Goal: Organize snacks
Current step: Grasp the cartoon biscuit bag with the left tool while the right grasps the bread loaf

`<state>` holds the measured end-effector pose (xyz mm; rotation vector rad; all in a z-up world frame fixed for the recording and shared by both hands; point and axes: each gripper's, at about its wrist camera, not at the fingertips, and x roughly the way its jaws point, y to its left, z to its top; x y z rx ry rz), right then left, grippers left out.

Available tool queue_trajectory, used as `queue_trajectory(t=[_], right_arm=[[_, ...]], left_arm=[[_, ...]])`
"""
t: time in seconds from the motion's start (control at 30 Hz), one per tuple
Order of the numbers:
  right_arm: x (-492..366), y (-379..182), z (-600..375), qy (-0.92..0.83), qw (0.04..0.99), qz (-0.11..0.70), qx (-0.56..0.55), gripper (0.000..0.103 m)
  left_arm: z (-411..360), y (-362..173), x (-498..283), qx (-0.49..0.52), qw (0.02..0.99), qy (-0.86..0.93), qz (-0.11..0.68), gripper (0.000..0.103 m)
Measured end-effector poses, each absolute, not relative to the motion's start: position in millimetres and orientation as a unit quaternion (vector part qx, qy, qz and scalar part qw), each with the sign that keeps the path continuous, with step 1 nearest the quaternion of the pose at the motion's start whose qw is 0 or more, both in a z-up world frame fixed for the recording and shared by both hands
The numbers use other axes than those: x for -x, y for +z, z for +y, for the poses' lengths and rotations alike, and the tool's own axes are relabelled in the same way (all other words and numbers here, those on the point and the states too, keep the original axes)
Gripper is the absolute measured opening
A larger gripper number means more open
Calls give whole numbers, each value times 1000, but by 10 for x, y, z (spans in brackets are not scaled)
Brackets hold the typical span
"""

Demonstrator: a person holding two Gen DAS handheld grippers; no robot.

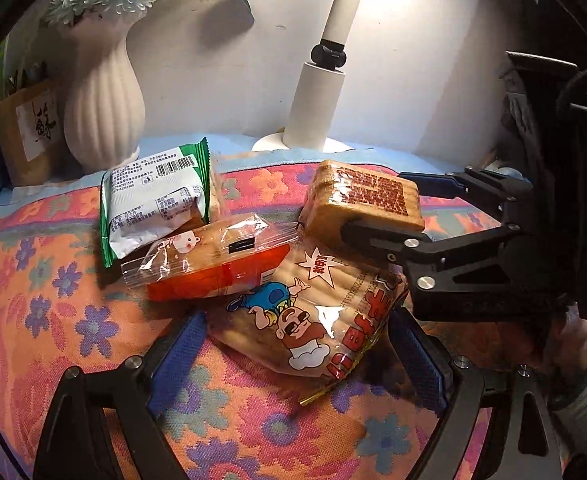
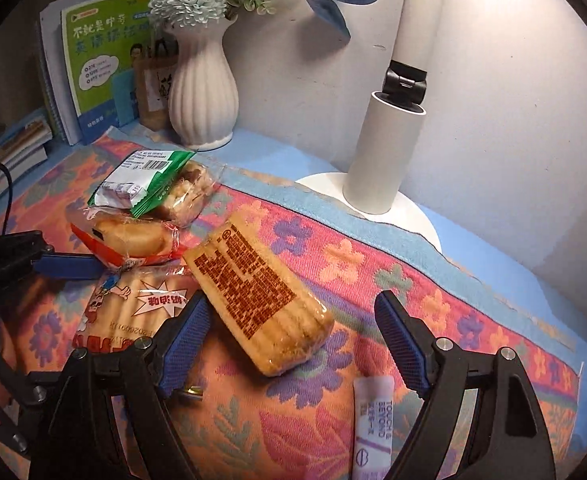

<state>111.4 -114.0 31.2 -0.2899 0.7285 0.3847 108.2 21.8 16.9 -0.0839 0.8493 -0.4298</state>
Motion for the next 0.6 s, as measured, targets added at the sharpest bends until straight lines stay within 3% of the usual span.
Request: queue_trajectory(t=[0.1,0.17,0.33,0.53,0.6], right_arm=[[-1117,277,-1149,199,907,353,115,79],[-1097,260,-1168,207,903,364,96,60],[-984,249,-1205,196,902,378,78,46],[-738,297,-1545,169,878,446,-41,39],[-564,309,-1668,167,872,453,-77,36]], left_arm=[[254,147,-1095,47,888,-202,411,90],[268,141,-1108,54,886,-201,414,90],[369,138,-1112,85,885,-204,409,91],[354,104,-1125,81,878,-213,422,90],[310,99,-1123,67,879,-210,422,83]])
